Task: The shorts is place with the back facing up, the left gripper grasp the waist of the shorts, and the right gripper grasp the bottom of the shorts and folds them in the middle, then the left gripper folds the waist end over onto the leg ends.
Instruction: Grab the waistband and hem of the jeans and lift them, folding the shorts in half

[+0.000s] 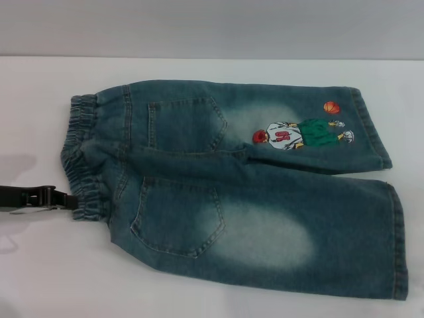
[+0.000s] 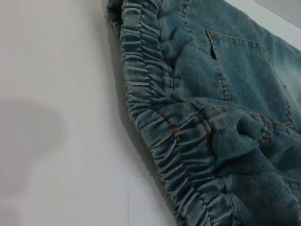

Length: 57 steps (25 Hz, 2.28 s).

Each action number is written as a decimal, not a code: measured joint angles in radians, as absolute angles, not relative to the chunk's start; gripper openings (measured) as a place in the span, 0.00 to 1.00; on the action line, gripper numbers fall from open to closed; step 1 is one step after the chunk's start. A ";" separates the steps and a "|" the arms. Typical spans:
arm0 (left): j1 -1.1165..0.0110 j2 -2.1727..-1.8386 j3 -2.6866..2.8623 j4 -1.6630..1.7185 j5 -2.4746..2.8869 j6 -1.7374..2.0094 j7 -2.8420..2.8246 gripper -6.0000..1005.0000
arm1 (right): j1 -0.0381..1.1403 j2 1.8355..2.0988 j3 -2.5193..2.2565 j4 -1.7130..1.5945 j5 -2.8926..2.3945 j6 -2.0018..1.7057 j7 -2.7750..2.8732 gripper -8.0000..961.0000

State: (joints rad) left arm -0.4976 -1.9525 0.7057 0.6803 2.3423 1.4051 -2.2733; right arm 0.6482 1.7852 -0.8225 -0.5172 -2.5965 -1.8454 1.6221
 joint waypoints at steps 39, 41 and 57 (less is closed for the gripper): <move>-0.498 -1.951 0.706 0.680 2.343 1.406 -2.273 0.02 | 0.672 1.833 -0.884 -0.562 -2.613 -1.811 1.678 0.57; -0.498 -1.952 0.706 0.680 2.343 1.407 -2.273 0.02 | 0.673 1.833 -0.885 -0.562 -2.613 -1.808 1.678 0.57; -0.499 -1.953 0.706 0.680 2.341 1.411 -2.273 0.02 | 0.682 1.858 -0.885 -0.566 -2.647 -1.784 1.688 0.57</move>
